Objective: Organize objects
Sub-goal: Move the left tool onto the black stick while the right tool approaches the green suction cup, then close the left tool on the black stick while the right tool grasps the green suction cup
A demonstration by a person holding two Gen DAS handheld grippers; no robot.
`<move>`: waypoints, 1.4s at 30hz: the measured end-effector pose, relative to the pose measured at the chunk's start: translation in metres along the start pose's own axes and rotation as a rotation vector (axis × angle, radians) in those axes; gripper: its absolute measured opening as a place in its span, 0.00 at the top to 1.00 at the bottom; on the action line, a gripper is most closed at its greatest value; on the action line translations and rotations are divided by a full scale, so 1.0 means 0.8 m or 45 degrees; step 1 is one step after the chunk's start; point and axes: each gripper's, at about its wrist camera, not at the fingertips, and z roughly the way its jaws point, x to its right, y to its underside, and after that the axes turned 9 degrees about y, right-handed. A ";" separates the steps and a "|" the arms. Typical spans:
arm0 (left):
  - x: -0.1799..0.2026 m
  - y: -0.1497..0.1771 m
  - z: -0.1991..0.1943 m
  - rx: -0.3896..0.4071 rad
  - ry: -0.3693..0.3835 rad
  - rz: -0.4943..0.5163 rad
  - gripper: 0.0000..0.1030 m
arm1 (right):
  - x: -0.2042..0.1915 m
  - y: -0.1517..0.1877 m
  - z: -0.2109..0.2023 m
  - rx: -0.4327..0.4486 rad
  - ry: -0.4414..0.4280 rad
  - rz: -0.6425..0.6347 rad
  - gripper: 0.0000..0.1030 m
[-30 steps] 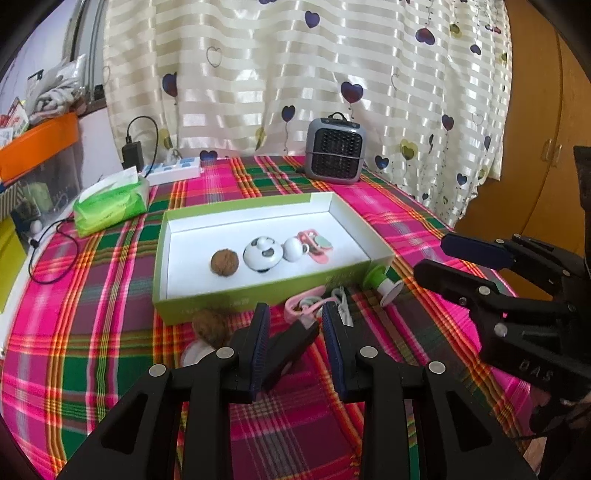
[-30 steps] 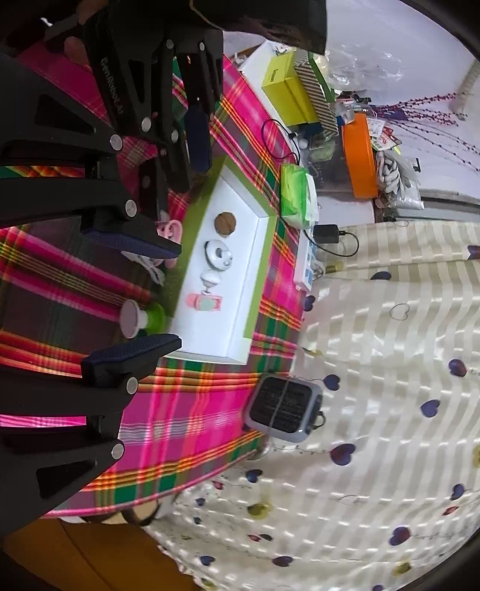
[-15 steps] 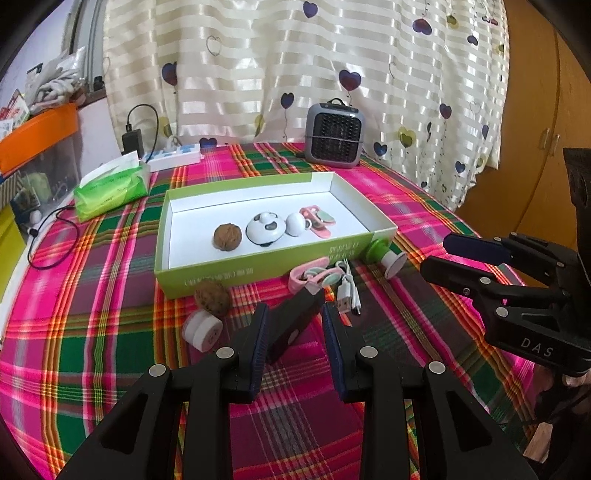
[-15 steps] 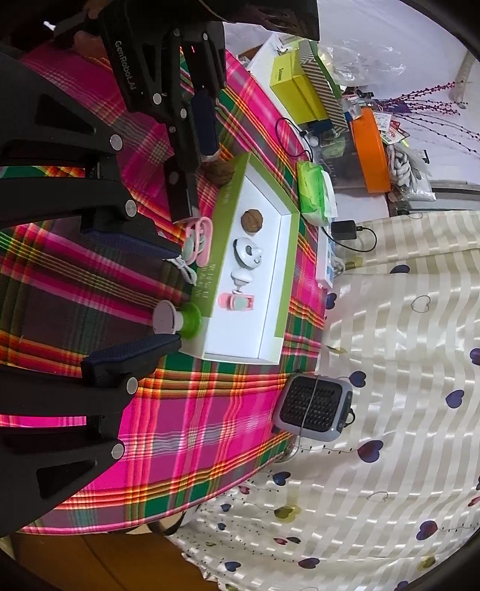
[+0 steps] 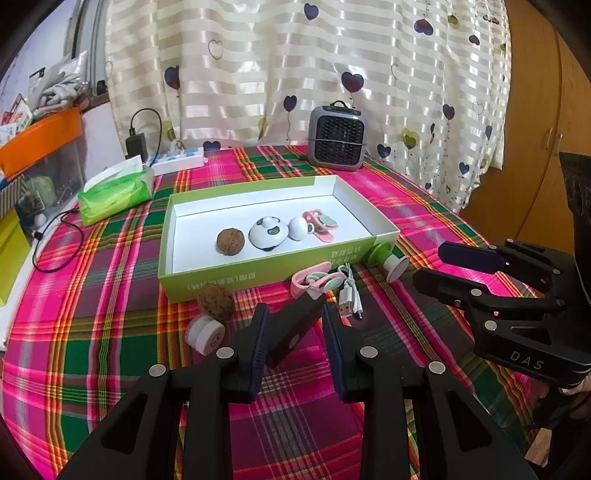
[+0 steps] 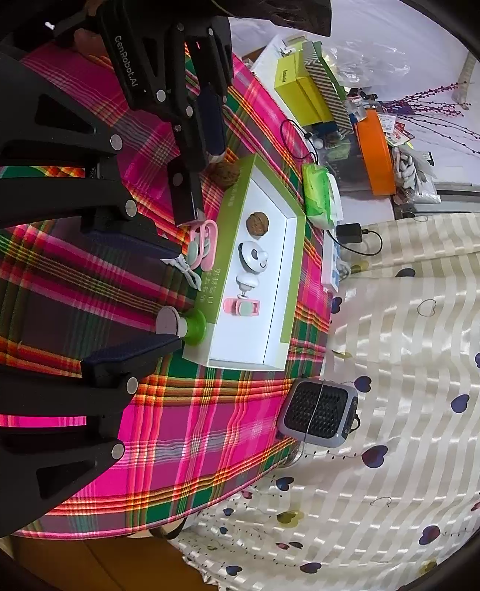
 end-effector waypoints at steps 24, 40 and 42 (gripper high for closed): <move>-0.015 -0.002 0.033 -0.075 0.052 0.034 0.70 | 0.014 0.004 0.032 -0.067 0.003 0.032 0.57; -0.016 -0.006 0.063 -0.185 0.105 0.091 0.65 | 0.035 0.002 0.073 -0.163 -0.094 0.092 0.57; -0.016 -0.006 0.066 -0.202 0.103 0.088 0.65 | 0.035 0.000 0.077 -0.168 -0.096 0.088 0.57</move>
